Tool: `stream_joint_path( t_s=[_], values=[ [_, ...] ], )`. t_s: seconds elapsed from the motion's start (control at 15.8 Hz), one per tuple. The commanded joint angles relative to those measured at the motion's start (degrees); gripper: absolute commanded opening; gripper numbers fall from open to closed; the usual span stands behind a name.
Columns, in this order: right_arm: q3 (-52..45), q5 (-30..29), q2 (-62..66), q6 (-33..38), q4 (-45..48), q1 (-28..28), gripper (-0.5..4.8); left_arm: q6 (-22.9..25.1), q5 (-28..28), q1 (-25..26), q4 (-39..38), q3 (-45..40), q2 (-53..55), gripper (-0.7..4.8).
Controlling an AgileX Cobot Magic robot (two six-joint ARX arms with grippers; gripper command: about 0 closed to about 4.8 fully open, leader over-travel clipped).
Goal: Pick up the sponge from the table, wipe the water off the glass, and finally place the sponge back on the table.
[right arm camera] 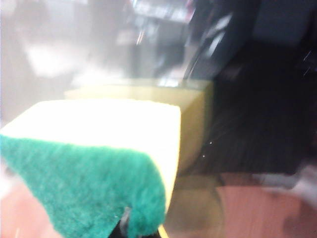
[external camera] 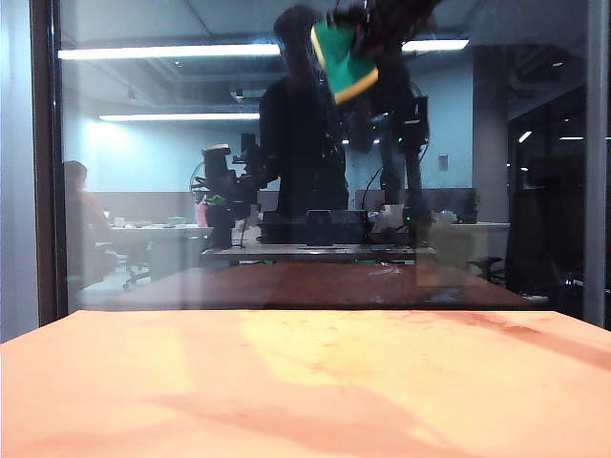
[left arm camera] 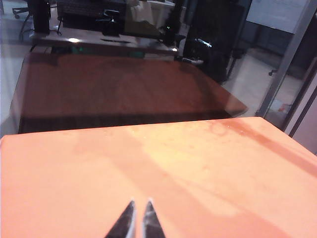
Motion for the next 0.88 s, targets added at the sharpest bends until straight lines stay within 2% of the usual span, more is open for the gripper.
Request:
stream_joint_path(
  t_s=[0.06,0.32,0.44,0.69,0.88],
  values=[
    [-0.13,-0.07,2.93,0.0,-8.37,0.2,-0.09,0.24,0.07,0.0,0.74,0.26,0.07,0.25],
    [-0.15,0.24,6.84,-0.35,-11.56,0.22,-0.09,0.24,0.04,0.0,0.74,0.26,0.07,0.25],
    [-0.13,1.2,7.21,-2.73,-11.28,0.22,-0.09,0.24,0.04,0.0,0.74,0.26,0.07,0.25],
    [-0.02,5.29,2.73,-3.34,-6.8,0.02,-0.09,0.24,0.04,0.0,0.76,0.26,0.07,0.25],
    [0.28,5.29,-0.7,-3.41,-2.43,-0.59,-0.09,0.24,0.04,0.0,0.76,0.26,0.07,0.25]
  ],
)
